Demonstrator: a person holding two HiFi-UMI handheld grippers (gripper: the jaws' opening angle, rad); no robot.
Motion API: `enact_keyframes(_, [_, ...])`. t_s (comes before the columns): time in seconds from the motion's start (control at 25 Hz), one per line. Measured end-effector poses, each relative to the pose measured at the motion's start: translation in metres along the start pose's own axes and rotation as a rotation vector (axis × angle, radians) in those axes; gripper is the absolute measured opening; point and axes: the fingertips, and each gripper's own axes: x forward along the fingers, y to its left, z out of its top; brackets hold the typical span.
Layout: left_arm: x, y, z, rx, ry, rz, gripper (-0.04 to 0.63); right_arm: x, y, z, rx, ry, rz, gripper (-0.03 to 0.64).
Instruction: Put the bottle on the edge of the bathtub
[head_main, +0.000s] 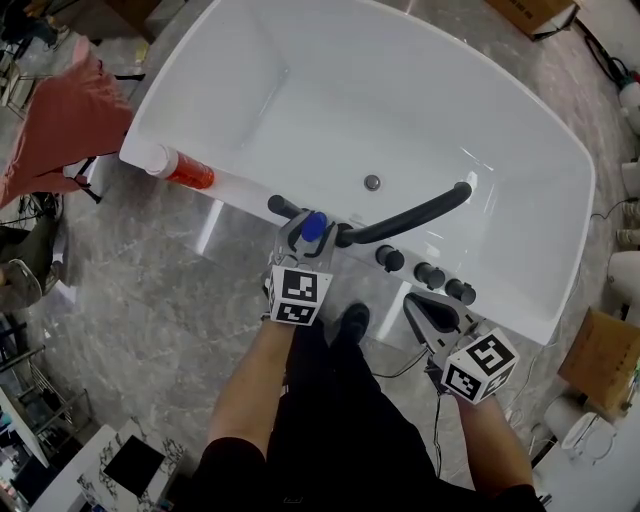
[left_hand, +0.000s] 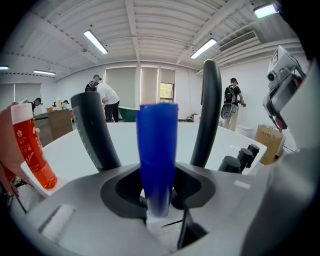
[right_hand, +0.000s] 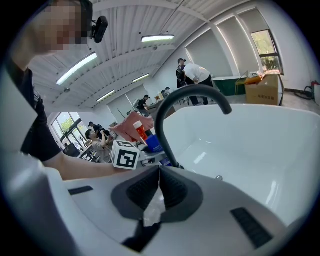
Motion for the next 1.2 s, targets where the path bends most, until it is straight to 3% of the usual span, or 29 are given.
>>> enact_keyframes(0.6, [-0.001,0.001,0.011,0.068,0.065,0.01,0.153,-0.012,0.008,0.011,0.002,-0.023,-0.011,0.012])
enact_keyframes(0.84, [0.005,-0.004,0.011,0.015,0.109,-0.055,0.161,-0.015,0.013,0.009,0.012,-0.026,-0.014,0.012])
enact_keyframes(1.2, [-0.012,-0.004,0.035,0.007,0.098,-0.052,0.163,-0.025,0.025,0.025,-0.008,-0.035,-0.009,0.012])
